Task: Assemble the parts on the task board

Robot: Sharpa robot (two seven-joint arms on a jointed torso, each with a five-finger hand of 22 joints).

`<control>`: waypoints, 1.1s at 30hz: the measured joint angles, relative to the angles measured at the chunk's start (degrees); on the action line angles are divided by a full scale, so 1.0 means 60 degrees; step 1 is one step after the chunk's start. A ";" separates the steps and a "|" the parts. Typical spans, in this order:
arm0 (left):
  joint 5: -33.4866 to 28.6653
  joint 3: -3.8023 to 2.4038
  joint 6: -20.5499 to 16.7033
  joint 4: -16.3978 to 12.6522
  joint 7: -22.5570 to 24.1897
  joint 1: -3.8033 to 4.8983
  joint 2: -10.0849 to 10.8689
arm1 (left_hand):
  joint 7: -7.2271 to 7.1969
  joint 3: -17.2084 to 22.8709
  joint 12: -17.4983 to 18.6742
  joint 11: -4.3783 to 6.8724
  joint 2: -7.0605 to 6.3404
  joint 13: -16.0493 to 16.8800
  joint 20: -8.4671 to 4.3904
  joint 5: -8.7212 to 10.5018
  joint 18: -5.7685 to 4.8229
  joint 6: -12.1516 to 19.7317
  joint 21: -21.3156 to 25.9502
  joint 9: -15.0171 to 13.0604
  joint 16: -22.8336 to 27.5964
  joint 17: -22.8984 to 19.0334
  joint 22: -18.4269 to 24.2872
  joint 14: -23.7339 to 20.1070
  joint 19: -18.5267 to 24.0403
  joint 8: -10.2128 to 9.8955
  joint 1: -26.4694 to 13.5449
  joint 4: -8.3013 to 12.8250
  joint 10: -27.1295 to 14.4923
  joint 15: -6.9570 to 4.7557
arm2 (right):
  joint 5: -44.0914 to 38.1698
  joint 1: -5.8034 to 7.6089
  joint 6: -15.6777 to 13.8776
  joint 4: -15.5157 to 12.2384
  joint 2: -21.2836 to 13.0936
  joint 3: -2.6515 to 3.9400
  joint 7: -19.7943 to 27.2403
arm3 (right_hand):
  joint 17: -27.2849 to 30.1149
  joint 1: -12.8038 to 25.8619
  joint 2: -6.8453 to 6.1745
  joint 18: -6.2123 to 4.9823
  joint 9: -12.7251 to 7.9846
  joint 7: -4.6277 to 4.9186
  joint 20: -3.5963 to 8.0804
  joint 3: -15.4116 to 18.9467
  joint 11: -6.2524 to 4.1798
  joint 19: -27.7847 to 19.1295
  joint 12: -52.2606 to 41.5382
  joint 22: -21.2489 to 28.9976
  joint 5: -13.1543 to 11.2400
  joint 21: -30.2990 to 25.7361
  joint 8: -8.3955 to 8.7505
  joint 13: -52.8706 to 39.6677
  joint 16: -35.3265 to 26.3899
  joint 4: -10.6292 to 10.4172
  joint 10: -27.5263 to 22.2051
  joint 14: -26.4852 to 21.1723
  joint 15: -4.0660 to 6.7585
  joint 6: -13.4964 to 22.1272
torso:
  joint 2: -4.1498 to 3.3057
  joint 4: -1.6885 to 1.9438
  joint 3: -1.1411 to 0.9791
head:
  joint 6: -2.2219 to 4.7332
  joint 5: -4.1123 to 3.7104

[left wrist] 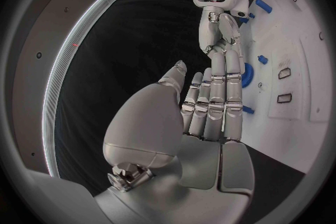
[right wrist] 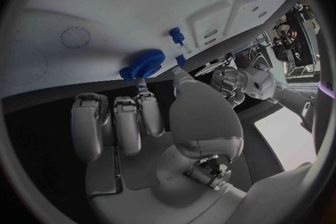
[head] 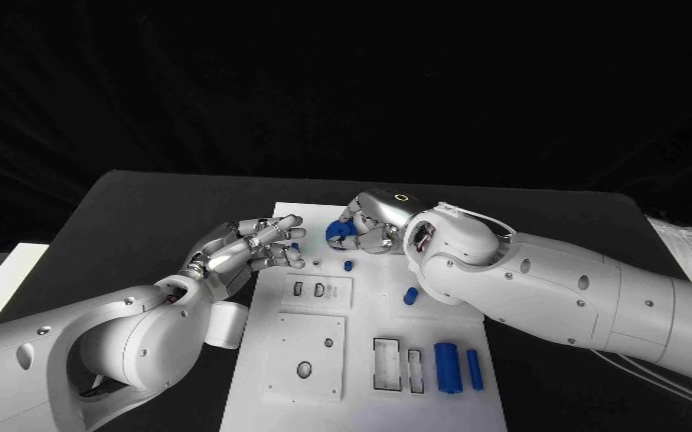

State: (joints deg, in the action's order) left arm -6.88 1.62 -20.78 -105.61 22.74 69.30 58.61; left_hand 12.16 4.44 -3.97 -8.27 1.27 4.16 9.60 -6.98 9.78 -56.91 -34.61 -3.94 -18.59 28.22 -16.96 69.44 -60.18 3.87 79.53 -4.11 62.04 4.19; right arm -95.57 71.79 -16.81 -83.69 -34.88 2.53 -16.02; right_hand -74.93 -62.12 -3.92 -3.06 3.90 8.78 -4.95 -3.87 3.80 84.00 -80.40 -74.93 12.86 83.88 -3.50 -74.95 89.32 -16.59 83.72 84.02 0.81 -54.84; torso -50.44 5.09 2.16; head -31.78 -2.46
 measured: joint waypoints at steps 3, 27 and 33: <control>0.0000 0.0000 0.0000 0.0000 0.0000 0.0000 0.0000 | 0.0000 0.0000 0.0000 0.0000 0.0000 0.0000 0.0000 0.0000 0.0001 0.0000 0.0000 0.0000 0.0000 0.0000 0.0000 0.0000 0.0000 0.0000 0.0000 0.0000 0.0000 0.0000 | 0.0019 -0.0028 0.0027 0.0019 -0.0044 -0.0040 -0.0071 | 0.0001 0.0000 0.0000 0.0000 0.0039 0.0005 0.0000 0.0013 0.0019 0.0000 0.0000 0.0001 0.0042 0.0000 -0.0009 0.0000 0.0000 0.0011 0.0019 0.0000 0.0000 -0.0006 | 0.0000 0.0000 -0.0001 | 0.0000 -0.0012; 0.0000 0.0002 0.0001 0.0037 -0.0003 -0.0001 0.0047 | 0.0000 -0.0001 0.0000 0.0000 0.0000 -0.0008 0.0035 0.0000 0.0001 0.0000 0.0000 0.0000 0.0039 0.0010 -0.0006 0.0000 0.0035 0.0000 0.0000 0.0000 0.0000 0.0000 | 0.1337 -0.0131 -0.1882 -0.1093 -0.2069 -0.0001 0.1562 | 0.0003 -0.1685 0.0256 -0.0001 0.0022 -0.0038 0.0000 0.0107 0.0018 0.0000 -0.0047 0.0003 0.0041 0.0000 -0.0006 0.0000 0.0037 0.0758 0.0019 0.0000 0.0001 -0.0152 | 0.0019 -0.0031 -0.0022 | 0.0059 -0.0019; 0.0000 0.0003 0.0002 0.0087 -0.0003 -0.0003 0.0046 | 0.0000 0.0025 0.0000 0.0000 0.0000 -0.0007 0.0035 0.0000 0.0000 0.0000 0.0000 0.0000 0.0039 0.0009 -0.0006 0.0000 0.0034 0.0000 0.0000 0.0026 0.0000 0.0000 | 0.2988 -0.0122 -0.1753 -0.1157 -0.3158 0.0013 0.2731 | 0.0003 -0.2605 -0.0007 0.0000 0.0021 -0.0007 0.0000 -0.0004 -0.0016 0.0000 0.0045 0.0004 -0.0026 -0.0038 -0.0005 -0.0001 -0.0023 0.1508 -0.0016 0.0000 0.0001 -0.0183 | 0.0060 -0.0120 -0.0071 | 0.0100 -0.0030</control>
State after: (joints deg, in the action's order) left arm -6.88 1.64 -20.77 -105.09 22.72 69.28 58.89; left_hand 12.16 4.59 -3.97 -8.27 1.27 4.11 9.81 -6.98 9.79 -56.90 -34.61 -3.93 -18.36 28.28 -17.00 69.44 -59.97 3.87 79.53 -3.95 62.04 4.19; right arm -77.64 71.05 -27.33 -90.63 -53.83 2.61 0.36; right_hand -74.91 -77.76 -3.96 -3.07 4.02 8.73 -4.94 -3.89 3.70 84.00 -80.13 -74.91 12.71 83.65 -3.53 -74.95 89.19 -7.54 83.63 84.02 0.82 -55.94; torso -50.09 4.37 1.73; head -31.18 -2.64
